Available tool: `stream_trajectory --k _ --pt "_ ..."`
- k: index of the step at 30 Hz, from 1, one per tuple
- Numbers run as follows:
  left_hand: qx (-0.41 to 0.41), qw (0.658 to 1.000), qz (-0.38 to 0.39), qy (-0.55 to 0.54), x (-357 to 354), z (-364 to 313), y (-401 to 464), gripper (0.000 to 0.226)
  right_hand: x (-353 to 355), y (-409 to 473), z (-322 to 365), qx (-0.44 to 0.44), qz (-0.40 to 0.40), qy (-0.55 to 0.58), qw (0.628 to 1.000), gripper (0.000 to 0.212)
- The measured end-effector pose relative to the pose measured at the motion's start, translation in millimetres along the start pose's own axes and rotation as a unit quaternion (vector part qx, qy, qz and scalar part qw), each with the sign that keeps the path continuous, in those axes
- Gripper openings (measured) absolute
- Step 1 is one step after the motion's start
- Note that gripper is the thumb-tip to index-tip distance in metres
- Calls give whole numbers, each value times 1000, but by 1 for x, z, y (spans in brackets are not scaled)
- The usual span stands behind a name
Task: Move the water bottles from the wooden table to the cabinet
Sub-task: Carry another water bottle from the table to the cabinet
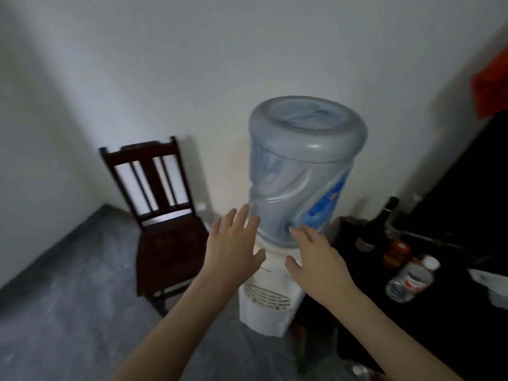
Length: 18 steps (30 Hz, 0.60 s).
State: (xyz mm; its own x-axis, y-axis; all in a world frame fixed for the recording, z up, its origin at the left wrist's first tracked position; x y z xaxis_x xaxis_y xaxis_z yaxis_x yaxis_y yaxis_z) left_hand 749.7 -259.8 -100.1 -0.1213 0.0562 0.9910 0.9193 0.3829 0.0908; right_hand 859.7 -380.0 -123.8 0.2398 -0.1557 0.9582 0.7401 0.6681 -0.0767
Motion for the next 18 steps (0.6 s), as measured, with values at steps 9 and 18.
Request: stream_trajectory --k 9,18 --pt "299 953 -25 42 27 64 -177 66 -45 -47 153 281 69 -12 957 67" --pt "561 824 -43 70 64 80 -434 70 -81 -234 327 527 123 -47 840 69"
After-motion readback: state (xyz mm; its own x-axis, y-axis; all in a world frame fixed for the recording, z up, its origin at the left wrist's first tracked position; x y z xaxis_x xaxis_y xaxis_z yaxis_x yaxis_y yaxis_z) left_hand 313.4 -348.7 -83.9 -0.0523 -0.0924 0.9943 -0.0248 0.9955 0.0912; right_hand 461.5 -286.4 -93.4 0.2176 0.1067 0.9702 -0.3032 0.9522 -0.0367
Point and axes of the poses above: each hand's wrist, its own y-axis towards the middle knuckle, its own x-axis out of the back of the hand, z = x × y, the point moved 5 cm from there along y, towards the middle knuckle, and after that the axes turned 12 degrees about -x, right-handed, at the moved point
